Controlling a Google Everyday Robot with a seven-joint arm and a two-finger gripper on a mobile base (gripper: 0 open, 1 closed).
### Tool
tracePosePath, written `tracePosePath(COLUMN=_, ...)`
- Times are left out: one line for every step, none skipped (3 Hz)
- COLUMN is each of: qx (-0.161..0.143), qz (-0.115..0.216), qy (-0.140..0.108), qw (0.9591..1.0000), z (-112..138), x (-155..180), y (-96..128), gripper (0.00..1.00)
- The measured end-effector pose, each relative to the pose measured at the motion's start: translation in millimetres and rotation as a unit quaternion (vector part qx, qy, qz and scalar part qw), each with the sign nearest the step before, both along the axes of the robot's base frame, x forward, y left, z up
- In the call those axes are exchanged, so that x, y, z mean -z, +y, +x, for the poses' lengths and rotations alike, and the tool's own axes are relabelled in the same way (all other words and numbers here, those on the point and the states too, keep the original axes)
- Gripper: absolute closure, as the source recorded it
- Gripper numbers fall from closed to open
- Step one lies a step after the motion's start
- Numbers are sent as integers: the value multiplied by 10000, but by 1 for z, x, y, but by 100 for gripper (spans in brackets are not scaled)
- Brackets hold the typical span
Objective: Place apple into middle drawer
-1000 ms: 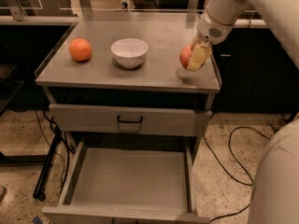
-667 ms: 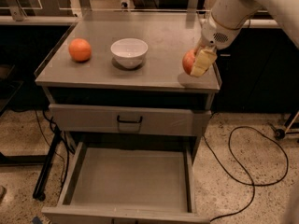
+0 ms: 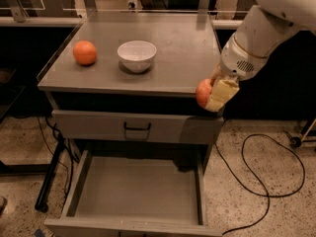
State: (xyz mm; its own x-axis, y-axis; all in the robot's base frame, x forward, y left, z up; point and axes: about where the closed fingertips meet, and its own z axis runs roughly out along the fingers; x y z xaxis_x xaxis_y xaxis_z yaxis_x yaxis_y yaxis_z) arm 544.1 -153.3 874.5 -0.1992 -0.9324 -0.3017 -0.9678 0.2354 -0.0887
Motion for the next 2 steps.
tracePosePath(qx=55, qz=-2, qy=-47, qw=10000, z=-2, x=3, y=3, gripper=100)
tracePosePath(qx=267, qz=65, qy=227, qw=9994, z=-28, x=42, y=11, gripper=100)
